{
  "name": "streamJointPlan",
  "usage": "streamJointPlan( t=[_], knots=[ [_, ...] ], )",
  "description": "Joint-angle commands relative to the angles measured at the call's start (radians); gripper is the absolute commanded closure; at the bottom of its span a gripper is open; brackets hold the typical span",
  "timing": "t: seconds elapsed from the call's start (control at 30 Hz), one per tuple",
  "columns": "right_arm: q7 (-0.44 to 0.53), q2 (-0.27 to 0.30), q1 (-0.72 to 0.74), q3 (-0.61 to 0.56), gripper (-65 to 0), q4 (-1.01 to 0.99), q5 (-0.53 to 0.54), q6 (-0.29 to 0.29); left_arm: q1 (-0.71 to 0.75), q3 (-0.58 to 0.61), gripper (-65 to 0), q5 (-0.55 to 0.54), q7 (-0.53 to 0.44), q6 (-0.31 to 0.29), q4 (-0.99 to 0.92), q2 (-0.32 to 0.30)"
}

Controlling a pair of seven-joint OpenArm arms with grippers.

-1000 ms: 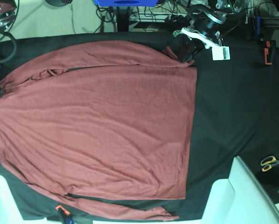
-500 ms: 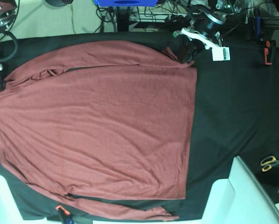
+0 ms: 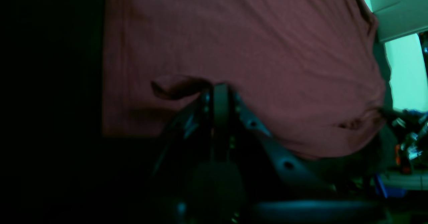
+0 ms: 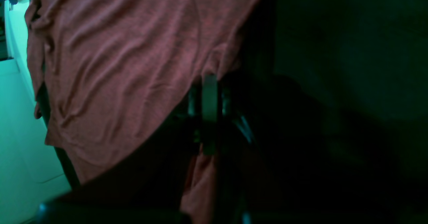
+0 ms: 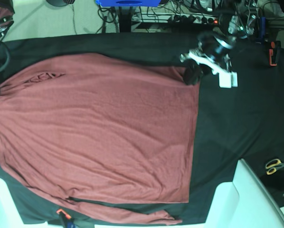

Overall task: Fold the T-shirt properly
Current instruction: 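Reach the left gripper into the shirt body and grasp fabric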

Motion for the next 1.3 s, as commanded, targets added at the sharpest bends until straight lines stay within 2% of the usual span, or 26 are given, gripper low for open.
streamJointPlan(
  t=[0.0,0.27,0.63,0.77,0.93,1.07,1.27],
  knots=[
    [0.009,0.027,0.011,-0.001,-0.6,0.017,0.018,0.005,0.0,-0.023,0.0,-0.008,0.0,-0.007,0.018,-0.005],
    [0.009,0.022,0.011,-0.001,-0.6,0.017,0.017,0.005,-0.014,-0.051,0.0,-0.008,0.026,-0.007,0.018,-0.005],
    [0.008,0.019,0.008,-0.001,-0.6,0.017,0.017,0.005,-0.134,-0.036,0.0,-0.007,0.029,-0.007,0.012,-0.005],
    [-0.014,0.019,0.008,-0.001,-0.6,0.017,0.017,0.005,-0.228,-0.025,0.0,-0.002,0.138,-0.006,0.009,-0.002],
    [-0.017,0.019,0.008,-0.001,-0.6,0.017,0.017,0.005,-0.318,-0.023,0.0,0.012,0.19,0.001,-0.004,0.038],
    [-0.017,0.012,0.008,0.001,-0.6,0.015,0.017,0.005,-0.392,-0.022,0.0,0.095,0.19,0.054,-0.062,0.09],
    [-0.017,0.006,0.006,-0.001,-0.6,0.017,0.017,0.005,-0.519,0.092,0.0,0.2,0.188,0.057,-0.16,0.13]
  ],
)
